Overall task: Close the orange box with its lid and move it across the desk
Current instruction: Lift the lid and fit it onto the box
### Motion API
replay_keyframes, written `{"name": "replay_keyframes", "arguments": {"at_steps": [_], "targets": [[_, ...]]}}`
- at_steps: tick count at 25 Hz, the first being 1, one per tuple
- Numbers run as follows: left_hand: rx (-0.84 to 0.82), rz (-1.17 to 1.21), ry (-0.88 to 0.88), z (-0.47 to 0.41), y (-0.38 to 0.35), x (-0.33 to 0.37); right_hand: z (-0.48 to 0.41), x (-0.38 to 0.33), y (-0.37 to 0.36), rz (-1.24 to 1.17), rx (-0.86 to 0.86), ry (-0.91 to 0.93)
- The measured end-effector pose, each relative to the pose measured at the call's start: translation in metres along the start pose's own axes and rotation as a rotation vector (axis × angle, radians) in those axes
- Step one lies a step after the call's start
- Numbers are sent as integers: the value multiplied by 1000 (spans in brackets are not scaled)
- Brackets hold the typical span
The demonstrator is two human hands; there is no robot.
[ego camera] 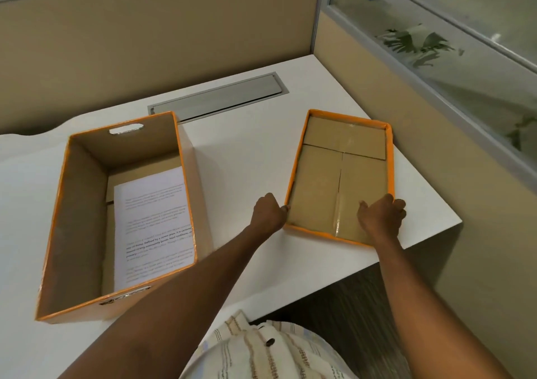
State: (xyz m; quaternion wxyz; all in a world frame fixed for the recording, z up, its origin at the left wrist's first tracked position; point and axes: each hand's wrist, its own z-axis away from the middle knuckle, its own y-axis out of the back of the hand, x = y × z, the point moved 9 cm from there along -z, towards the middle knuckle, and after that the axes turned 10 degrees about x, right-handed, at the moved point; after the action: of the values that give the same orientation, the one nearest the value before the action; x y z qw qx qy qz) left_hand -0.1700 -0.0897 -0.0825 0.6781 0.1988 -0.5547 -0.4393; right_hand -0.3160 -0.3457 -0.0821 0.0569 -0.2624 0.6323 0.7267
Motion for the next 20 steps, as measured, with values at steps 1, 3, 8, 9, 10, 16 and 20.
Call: {"name": "replay_keyframes", "arguments": {"at_steps": [1, 3, 8, 9, 10, 16, 20], "targets": [[2, 6, 9, -3, -4, 1, -5, 7, 0, 7, 2, -16], [-9, 25, 32, -7, -10, 4, -10, 18, -3, 17, -9, -47], [-60, 75, 64, -13, -27, 9, -17, 30, -9, -34, -29, -95], [-62, 80, 61, -14, -29, 10, -18, 32, -8, -51, -31, -117], [-66, 76, 65, -14, -30, 10, -20, 36, -8, -61, -39, -149], [45, 35, 74, -14, -8, 6, -36, 33, -12, -88, -195, -101], [104, 91, 128, -13, 19, -3, -35, -8, -3, -347, -328, -95]]}}
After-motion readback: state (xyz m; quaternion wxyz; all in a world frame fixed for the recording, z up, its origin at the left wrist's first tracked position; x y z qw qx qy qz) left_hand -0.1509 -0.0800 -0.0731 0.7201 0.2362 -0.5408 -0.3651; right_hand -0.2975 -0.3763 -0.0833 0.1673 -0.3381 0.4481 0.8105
